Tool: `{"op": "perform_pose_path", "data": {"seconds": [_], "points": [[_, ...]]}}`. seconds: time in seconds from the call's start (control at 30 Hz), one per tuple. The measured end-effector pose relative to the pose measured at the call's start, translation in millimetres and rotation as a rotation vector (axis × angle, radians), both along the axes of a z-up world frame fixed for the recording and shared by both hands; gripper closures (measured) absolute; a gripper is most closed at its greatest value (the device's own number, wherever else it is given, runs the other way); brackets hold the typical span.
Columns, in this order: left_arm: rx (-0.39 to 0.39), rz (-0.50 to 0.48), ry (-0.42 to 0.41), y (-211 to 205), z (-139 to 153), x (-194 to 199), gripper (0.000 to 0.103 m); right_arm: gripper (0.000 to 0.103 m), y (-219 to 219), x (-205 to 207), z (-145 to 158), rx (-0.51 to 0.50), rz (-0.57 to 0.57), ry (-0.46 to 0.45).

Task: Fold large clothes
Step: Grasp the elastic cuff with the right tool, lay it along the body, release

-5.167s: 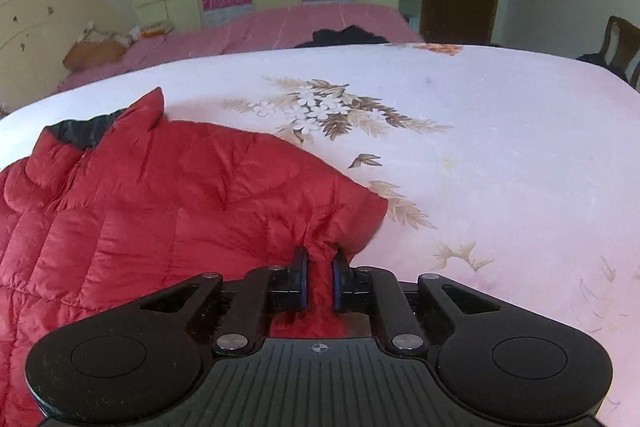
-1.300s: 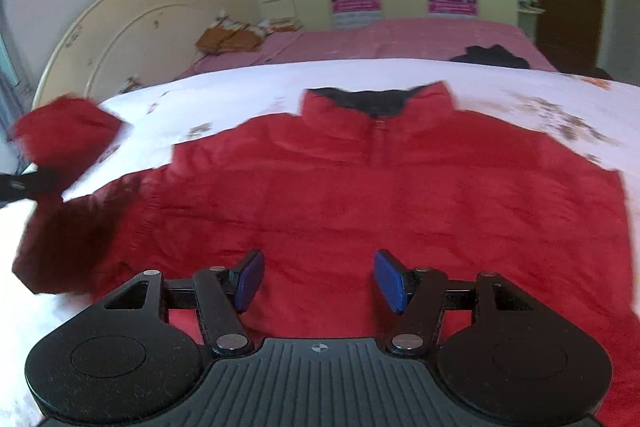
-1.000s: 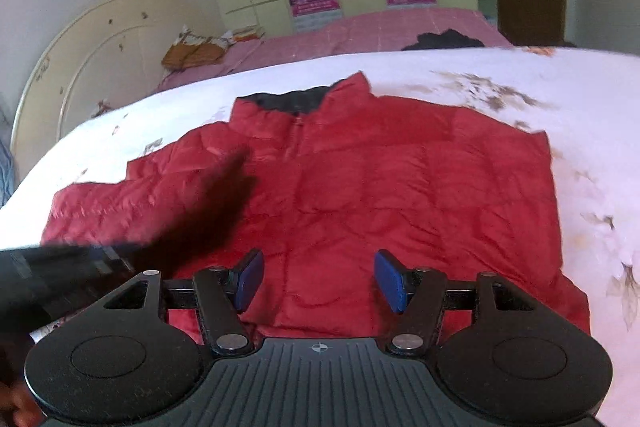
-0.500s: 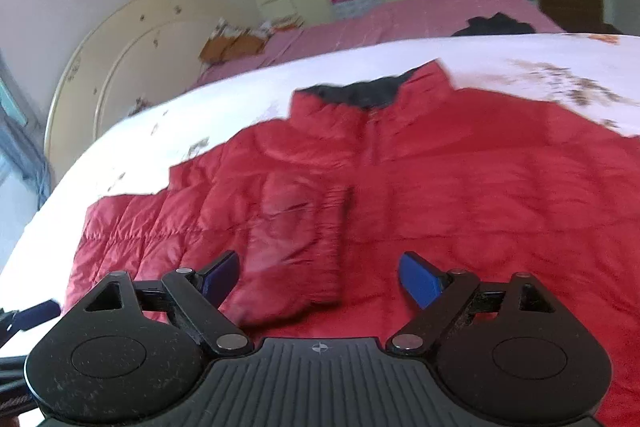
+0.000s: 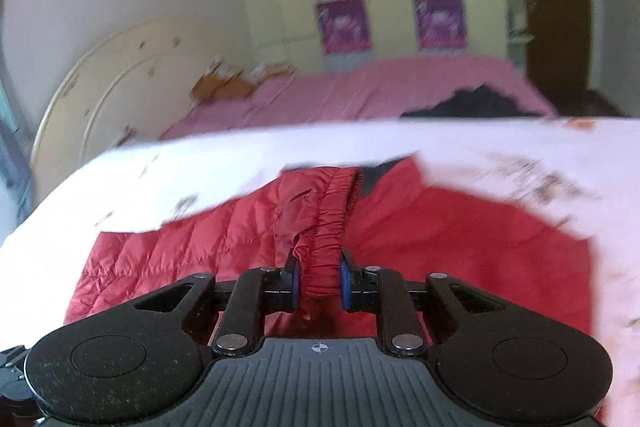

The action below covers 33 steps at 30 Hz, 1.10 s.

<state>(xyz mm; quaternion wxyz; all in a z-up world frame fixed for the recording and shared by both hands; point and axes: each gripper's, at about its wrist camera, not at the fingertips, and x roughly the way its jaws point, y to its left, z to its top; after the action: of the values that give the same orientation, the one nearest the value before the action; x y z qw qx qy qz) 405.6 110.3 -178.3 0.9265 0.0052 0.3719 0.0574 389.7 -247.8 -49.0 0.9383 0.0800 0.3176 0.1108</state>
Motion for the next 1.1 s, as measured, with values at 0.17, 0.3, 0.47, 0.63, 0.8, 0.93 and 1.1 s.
{"op": "perform_pose_path", "data": {"seconds": [0.17,0.3,0.47,0.63,0.8,0.93,1.1], "points": [[0.007,-0.036,-0.017,-2,-2,3,0.084,0.085,-43,-15,-17,-0.046,-0.118,0.055],[0.054,-0.081,-0.007,-12,-5,5,0.101,0.085,-65,-30,-44,-0.065,-0.182,0.13],[0.045,-0.058,0.017,-3,-8,5,0.103,0.085,-81,-40,-74,-0.067,-0.231,0.218],[0.032,-0.1,0.004,-1,3,-5,0.101,0.085,-81,-45,-73,-0.101,-0.241,0.238],[-0.078,-0.06,0.015,11,19,0,0.066,0.078,-94,-49,-61,-0.031,-0.231,0.22],[-0.151,-0.032,0.031,18,25,17,0.051,0.035,-95,-46,-45,-0.021,-0.236,0.145],[-0.213,-0.024,0.043,24,32,29,0.047,0.035,-103,-29,-45,0.016,-0.26,0.15]]}}
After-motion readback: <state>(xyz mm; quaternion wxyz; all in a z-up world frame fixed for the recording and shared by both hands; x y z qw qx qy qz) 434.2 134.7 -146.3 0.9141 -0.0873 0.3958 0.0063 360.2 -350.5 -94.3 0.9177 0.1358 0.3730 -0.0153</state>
